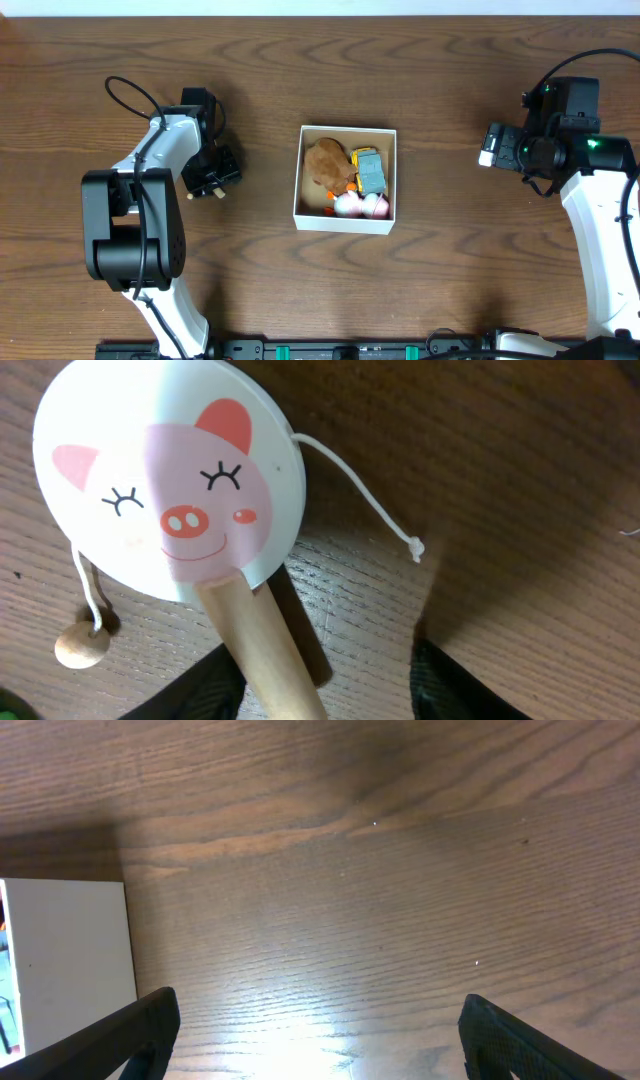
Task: Pack container
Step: 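Move the left gripper to the pig rattle drum and grasp its handle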
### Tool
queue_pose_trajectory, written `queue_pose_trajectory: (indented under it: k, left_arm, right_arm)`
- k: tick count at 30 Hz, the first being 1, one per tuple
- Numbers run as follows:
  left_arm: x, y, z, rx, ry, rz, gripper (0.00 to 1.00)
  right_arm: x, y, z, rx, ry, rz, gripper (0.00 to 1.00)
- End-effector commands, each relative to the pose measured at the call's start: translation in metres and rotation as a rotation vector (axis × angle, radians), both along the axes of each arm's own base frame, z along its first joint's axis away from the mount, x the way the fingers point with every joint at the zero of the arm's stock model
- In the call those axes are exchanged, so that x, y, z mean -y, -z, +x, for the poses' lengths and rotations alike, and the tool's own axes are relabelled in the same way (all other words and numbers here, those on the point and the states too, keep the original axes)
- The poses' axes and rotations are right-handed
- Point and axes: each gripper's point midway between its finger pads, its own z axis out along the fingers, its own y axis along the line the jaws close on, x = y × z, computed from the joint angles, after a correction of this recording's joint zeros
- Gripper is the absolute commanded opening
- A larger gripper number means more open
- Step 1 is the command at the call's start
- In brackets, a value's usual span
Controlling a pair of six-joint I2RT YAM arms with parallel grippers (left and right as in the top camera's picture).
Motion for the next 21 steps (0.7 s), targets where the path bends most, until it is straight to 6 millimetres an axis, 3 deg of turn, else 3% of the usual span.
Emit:
queue_pose_trajectory:
  k: [1, 6, 21]
  left_arm:
    - [-0.0053, 0.0072, -0.0068, -0.032, 0.002, 0.026, 0.49]
    - [-0.0053, 0.0063, -0.0064, -0.029, 0.002, 0.026, 0.41]
    - [-0.0065, 0.0063, -0.0066, -0.032, -0.07, 0.03, 0.34]
  right_arm:
    - [0.0002, 0.0021, -0.0001, -0.009, -0.017, -0.005, 0.91]
    - [0.0002, 0.0027, -0.0012, -0.014, -0.023, -0.008, 0.9]
    - [0.0, 0.0034, -0.0026, -0.02, -0.023, -0.008, 0.9]
